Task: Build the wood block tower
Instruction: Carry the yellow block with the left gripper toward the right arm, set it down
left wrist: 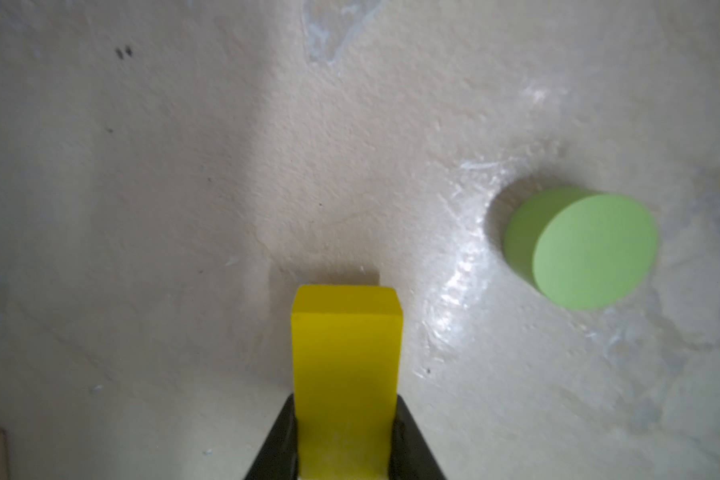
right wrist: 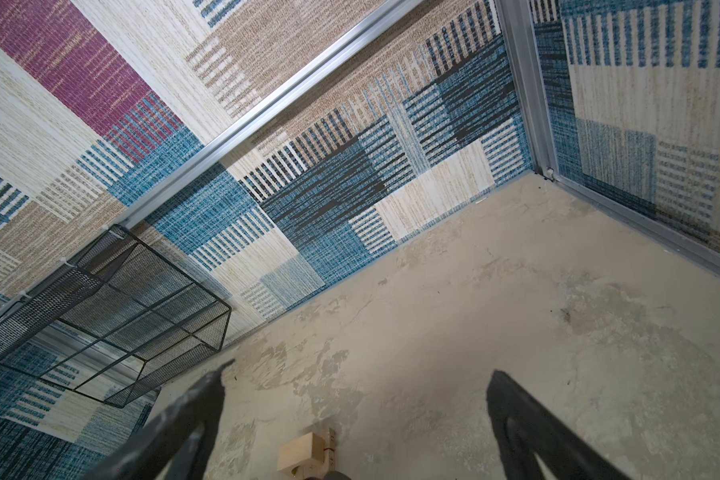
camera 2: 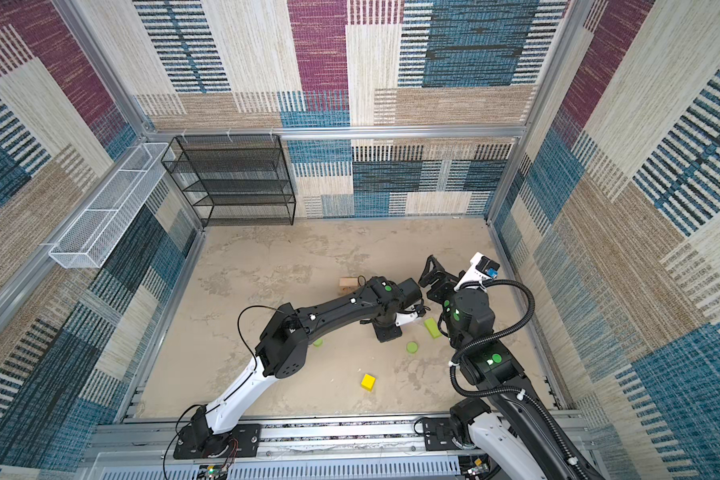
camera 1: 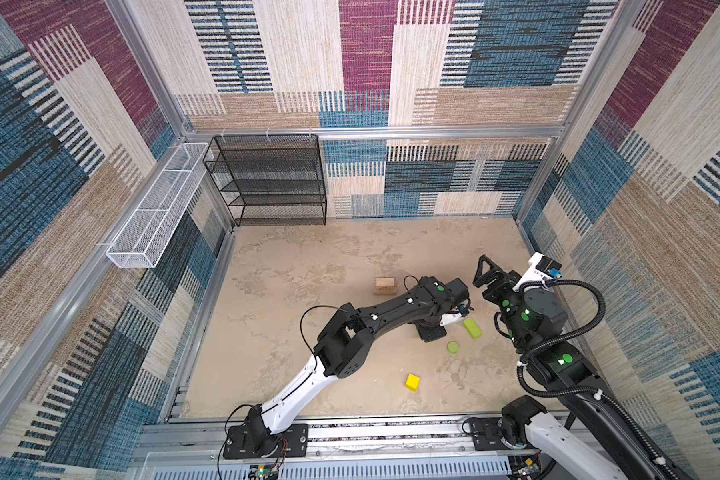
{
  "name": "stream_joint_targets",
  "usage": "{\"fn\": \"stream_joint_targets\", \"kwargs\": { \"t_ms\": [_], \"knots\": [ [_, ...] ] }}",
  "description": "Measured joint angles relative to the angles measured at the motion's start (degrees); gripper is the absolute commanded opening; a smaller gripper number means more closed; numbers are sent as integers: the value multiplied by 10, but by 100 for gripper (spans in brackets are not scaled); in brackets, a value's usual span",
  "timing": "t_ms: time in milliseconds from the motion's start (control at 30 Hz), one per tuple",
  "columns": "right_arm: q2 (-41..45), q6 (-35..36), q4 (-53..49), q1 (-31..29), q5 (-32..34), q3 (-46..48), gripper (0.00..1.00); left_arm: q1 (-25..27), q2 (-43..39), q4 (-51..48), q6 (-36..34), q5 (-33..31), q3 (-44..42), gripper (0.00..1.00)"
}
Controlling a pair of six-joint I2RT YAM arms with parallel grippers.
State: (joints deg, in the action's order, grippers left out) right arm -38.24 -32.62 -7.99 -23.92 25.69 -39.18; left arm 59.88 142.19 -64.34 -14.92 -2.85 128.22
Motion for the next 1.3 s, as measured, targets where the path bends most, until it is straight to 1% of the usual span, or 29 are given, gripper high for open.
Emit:
{"fn": "stream_joint_targets", "kwargs": {
  "t_ms": [33, 100, 267, 367, 500, 667, 733, 767, 1133, 1300],
  "knots": [
    [0, 0, 0, 0, 0, 0, 99, 1, 2, 0, 0, 0, 0, 26],
    [-2, 2, 0, 0, 0, 0, 99, 1, 3, 0, 0, 0, 0, 35],
    [-3, 2, 1, 0, -1, 0, 99, 1, 4, 0, 0, -3, 7, 56],
    [-3, 2, 2, 0, -1, 1, 99, 1, 8, 0, 0, -4, 13, 62],
    [0, 2, 2, 0, -2, 1, 99, 1, 9, 0, 0, -10, 14, 77],
    [4, 2, 4, 0, -2, 2, 99, 1, 0, -1, 0, -14, 11, 89],
    [3, 2, 4, 0, -2, 3, 99, 1, -10, -2, 0, -14, 10, 98],
    [3, 2, 5, 0, -2, 3, 99, 1, -15, -2, 0, -15, 9, 99],
    [6, 2, 9, 0, -2, 6, 99, 2, -64, -2, 0, -23, 2, 99],
    [5, 2, 14, 0, -12, 6, 99, 0, -70, -11, 9, -47, 37, 99]
  ]
}}
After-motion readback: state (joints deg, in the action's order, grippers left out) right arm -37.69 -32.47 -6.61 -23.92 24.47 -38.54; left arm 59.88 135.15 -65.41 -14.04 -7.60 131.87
